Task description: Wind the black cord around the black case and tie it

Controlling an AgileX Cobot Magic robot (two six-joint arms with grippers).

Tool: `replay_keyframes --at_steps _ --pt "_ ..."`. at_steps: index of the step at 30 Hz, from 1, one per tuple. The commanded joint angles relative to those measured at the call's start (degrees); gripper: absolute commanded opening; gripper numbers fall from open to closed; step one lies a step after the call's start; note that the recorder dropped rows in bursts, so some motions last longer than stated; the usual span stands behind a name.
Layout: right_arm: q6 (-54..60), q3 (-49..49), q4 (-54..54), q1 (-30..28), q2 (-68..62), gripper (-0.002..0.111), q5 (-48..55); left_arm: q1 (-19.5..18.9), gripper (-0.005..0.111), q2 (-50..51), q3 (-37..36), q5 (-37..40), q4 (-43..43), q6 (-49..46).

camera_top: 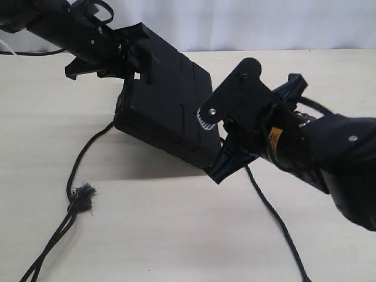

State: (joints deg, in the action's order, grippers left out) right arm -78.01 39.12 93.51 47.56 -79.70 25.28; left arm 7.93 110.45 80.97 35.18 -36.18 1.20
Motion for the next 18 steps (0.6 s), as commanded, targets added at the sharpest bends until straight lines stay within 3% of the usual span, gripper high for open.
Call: replay_keyframes --at_steps 1,6,13,17,18 --pt "-14.61 -2.36 6.44 1.09 -2.22 0.004 2.85 0.13 0.000 -1.32 1.03 -1.26 -2.47 0.32" --pt "-17.88 -2.33 6.44 5.26 -2.21 0.004 1.67 0.13 0.000 -1.32 1.03 -1.19 -4.04 0.19" --pt "-20.54 -0.46 6.44 5.71 -2.21 0.007 -2.89 0.13 0.000 -1.32 1.03 0.12 -7.96 0.10" --pt "-18.78 -0.07 6.44 5.71 -2.65 0.029 -2.89 0.13 0.000 -1.32 1.03 0.12 -7.96 0.10" --pt "-18.45 0.18 6.44 5.71 -3.27 0.040 -2.89 0.13 0.000 -1.32 1.03 0.12 -8.23 0.10"
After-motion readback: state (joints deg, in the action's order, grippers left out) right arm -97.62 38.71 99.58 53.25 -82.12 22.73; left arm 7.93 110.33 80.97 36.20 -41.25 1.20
